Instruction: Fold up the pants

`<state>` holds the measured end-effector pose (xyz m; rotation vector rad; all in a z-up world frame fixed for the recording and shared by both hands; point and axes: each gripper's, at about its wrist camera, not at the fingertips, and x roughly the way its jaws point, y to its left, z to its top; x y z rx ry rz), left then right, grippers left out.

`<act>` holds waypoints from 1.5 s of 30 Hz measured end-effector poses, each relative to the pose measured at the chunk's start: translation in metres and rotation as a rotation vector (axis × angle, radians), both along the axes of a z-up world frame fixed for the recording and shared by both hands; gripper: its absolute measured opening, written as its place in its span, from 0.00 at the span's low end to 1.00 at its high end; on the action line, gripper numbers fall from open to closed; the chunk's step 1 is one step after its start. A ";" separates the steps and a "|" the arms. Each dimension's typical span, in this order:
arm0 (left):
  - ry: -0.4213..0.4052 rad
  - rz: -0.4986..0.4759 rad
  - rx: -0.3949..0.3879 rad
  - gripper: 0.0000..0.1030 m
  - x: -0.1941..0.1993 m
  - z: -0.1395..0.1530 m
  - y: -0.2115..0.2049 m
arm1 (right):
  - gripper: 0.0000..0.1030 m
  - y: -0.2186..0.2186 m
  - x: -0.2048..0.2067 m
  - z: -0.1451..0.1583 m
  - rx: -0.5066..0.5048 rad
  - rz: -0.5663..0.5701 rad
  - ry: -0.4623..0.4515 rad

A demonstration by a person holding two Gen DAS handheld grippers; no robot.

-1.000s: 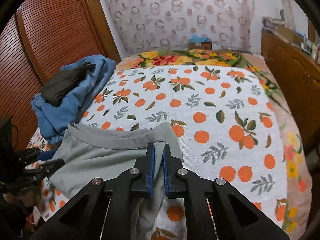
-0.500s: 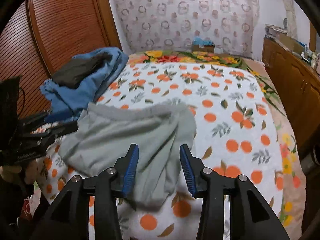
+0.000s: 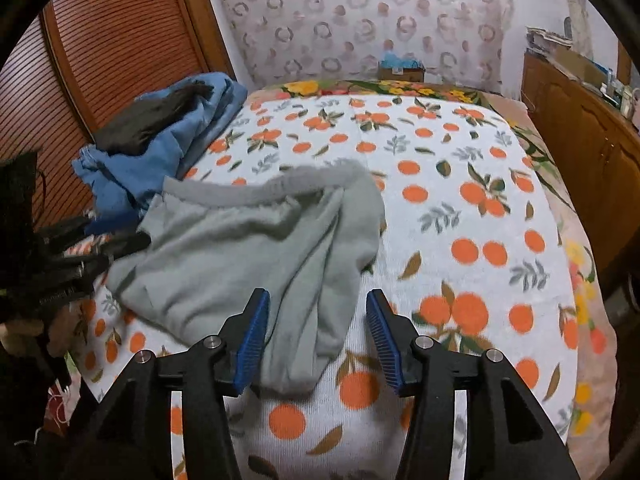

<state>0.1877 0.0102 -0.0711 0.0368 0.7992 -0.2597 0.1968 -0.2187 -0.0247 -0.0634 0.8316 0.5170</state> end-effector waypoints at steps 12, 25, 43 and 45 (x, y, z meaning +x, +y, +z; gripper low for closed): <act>0.088 0.054 -0.097 0.51 -0.005 -0.013 0.020 | 0.52 0.016 0.036 -0.011 -0.025 0.019 0.027; 0.108 0.045 -0.146 0.40 0.005 -0.011 0.019 | 0.52 0.018 0.026 -0.014 -0.014 0.040 0.005; 0.072 0.046 -0.233 0.07 0.001 0.001 0.020 | 0.11 0.012 0.012 -0.009 0.083 0.039 -0.012; 0.053 0.039 -0.231 0.06 -0.006 0.009 0.019 | 0.10 0.009 0.005 -0.002 0.098 0.038 -0.034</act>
